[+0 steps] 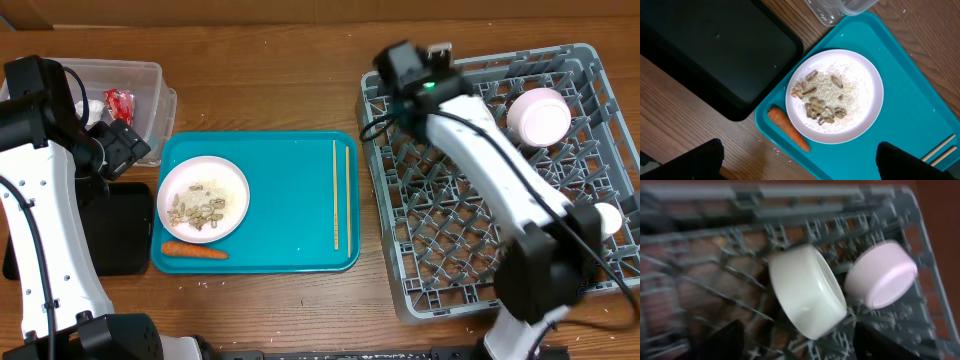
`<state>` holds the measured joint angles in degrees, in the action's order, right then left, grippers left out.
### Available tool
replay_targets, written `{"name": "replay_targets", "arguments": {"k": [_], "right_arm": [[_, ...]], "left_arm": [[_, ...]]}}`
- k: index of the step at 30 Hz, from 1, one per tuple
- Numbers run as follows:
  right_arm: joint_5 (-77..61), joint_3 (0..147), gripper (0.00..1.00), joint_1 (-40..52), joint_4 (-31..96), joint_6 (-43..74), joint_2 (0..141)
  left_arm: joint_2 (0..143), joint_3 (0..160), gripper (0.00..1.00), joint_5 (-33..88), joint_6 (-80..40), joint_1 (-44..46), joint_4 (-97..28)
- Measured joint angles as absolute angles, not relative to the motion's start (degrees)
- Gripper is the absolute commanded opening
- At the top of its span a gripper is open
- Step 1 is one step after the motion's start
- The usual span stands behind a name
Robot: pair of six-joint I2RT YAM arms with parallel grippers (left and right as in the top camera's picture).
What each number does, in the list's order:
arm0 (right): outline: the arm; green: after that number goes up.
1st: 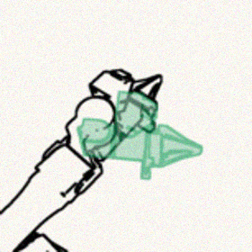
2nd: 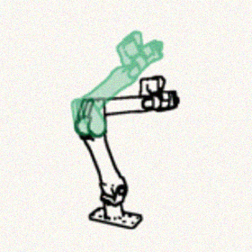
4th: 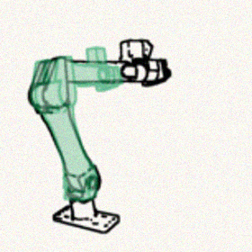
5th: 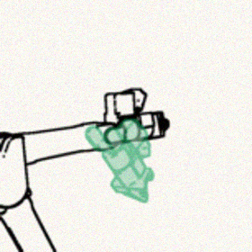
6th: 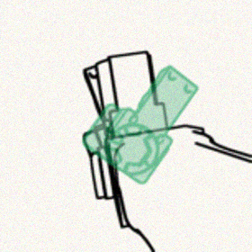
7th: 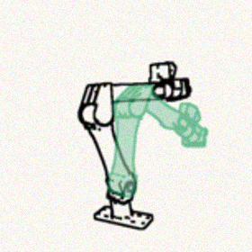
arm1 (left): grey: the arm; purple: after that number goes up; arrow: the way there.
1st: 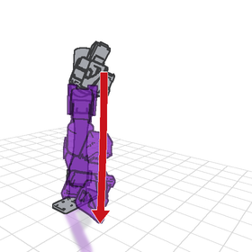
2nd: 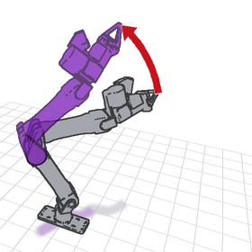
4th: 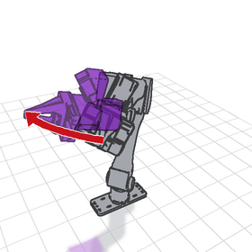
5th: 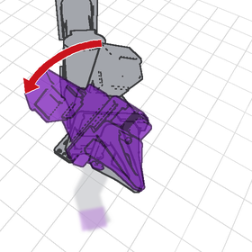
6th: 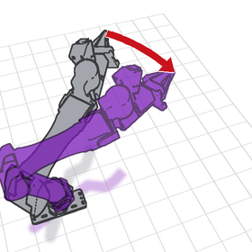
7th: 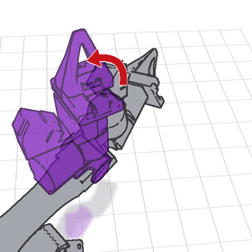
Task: Sort waste into correct bins and load items into the dishwasher
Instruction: 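Carry the white bowl into the rack's back and release it, then lower the right gripper onto the chopsticks and pinch them together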
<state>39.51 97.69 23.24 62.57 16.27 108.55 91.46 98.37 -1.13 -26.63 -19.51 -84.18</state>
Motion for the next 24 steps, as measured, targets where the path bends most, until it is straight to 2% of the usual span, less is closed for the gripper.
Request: {"name": "replay_targets", "arguments": {"k": [7, 10, 17, 24], "right_arm": [[7.0, 102.1, 0.71, 23.4, 53.8, 15.8, 102.1], [-1.2, 102.1, 0.72, 24.8, 54.3, 18.6, 103.3], [-3.3, 102.1, 0.76, 32.7, 61.8, 21.9, 111.0], [-3.2, 102.0, 0.72, 36.4, 64.0, 25.9, 118.6]], "left_arm": [[91.5, 98.4, 1.00, -1.1, -26.6, -19.5, -83.9], [91.5, 98.4, 1.00, -1.1, -26.6, -19.5, -83.2], [91.5, 98.4, 1.00, -1.1, -26.6, -19.5, -82.7], [91.5, 98.4, 1.00, -1.1, -26.6, -19.5, -82.7]]}}
